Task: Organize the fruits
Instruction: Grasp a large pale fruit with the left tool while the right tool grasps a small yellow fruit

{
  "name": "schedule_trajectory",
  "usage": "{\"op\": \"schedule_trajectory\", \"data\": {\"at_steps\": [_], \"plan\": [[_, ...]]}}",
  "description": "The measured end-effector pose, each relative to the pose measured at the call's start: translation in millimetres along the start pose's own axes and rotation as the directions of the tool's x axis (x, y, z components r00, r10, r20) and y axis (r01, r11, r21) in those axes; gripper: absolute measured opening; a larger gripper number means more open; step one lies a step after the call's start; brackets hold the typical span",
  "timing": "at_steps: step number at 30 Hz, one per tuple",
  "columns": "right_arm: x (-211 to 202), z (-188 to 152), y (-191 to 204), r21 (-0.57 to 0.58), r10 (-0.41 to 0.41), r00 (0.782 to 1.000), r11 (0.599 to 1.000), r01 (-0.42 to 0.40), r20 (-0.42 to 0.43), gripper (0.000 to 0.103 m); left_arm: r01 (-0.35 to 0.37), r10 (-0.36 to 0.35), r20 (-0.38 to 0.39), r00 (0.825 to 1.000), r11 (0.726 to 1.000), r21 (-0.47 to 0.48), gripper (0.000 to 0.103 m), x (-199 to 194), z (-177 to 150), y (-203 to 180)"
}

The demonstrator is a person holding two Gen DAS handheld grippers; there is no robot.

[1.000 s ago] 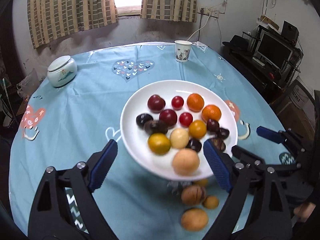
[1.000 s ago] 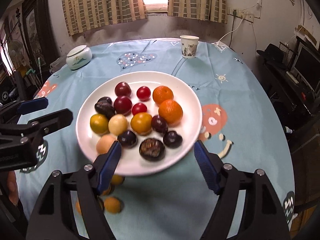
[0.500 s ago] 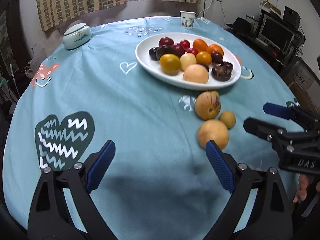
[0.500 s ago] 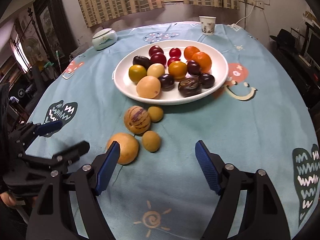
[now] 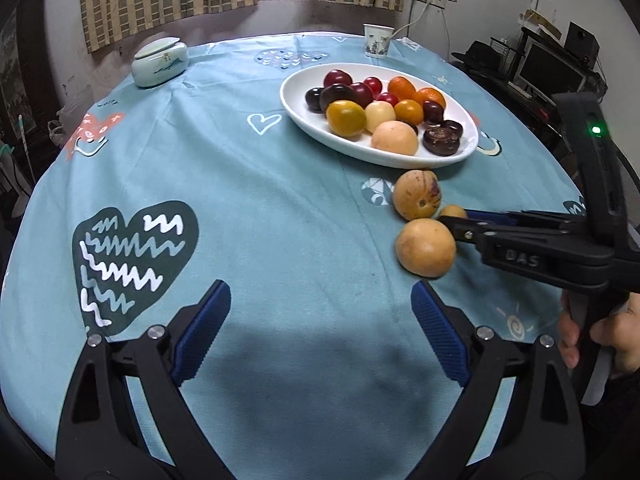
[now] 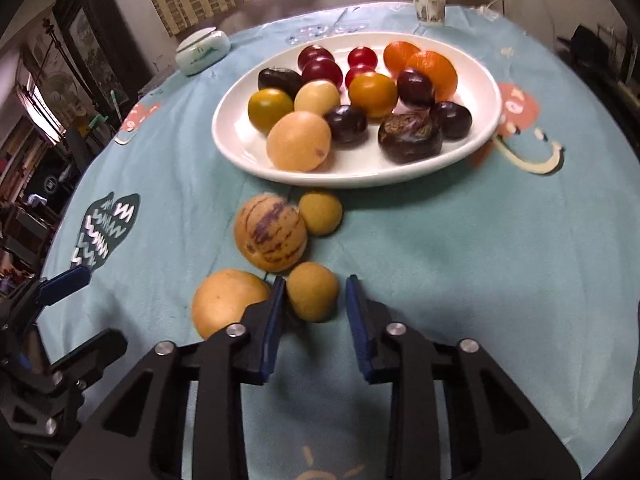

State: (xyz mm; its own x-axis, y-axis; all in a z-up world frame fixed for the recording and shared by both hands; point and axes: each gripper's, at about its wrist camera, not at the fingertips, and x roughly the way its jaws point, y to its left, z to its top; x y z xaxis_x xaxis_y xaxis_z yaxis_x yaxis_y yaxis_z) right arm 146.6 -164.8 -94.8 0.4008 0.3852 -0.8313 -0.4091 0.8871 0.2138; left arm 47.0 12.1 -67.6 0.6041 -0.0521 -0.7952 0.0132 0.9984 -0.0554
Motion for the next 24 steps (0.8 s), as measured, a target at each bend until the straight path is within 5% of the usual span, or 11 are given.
{"op": "schedule_trajectory", "data": {"at_steps": [5, 12, 14, 16, 17, 24], "plan": [[-22.5, -10.1, 3.2, -0.026, -0.032, 0.998, 0.999, 0.034, 0.048, 0.026, 0.028, -0.027, -0.025, 0.999, 0.999, 0.035, 0.093, 11.4, 5.0, -20.1], [-61.9, -27.7, -33.2, 0.080, -0.073, 0.991, 0.995, 0.064, 0.110, 0.026, 0.038, -0.033, -0.041, 0.999, 0.993, 0.115, 0.093, 37.3, 16.2, -59.1], [-68.0, -31.5, -40.9, 0.099, -0.070, 0.991, 0.993, 0.059, 0.118, 0.026, 0.034, -0.028, -0.053, 0.998, 0.992, 0.120, 0.086, 46.2, 18.6, -63.5], [-71.7, -34.0, -44.4, 0.111, -0.065, 0.990, 0.992, 0.051, 0.125, 0.026, 0.066, -0.057, -0.079, 0.995, 0.992, 0.112, 0.055, 56.1, 21.2, -66.7], [-72.5, -34.5, -45.4, 0.114, -0.063, 0.990, 0.992, 0.049, 0.126, 0.026, 0.094, -0.084, -0.095, 0.992, 0.990, 0.103, 0.047, 60.0, 21.7, -67.0], [-77.0, -35.0, -38.7, 0.096, -0.041, 0.990, 0.995, 0.028, 0.131, 0.026, 0.107, -0.101, -0.064, 0.993, 0.989, 0.102, 0.046, 44.9, 18.0, -66.4]]}}
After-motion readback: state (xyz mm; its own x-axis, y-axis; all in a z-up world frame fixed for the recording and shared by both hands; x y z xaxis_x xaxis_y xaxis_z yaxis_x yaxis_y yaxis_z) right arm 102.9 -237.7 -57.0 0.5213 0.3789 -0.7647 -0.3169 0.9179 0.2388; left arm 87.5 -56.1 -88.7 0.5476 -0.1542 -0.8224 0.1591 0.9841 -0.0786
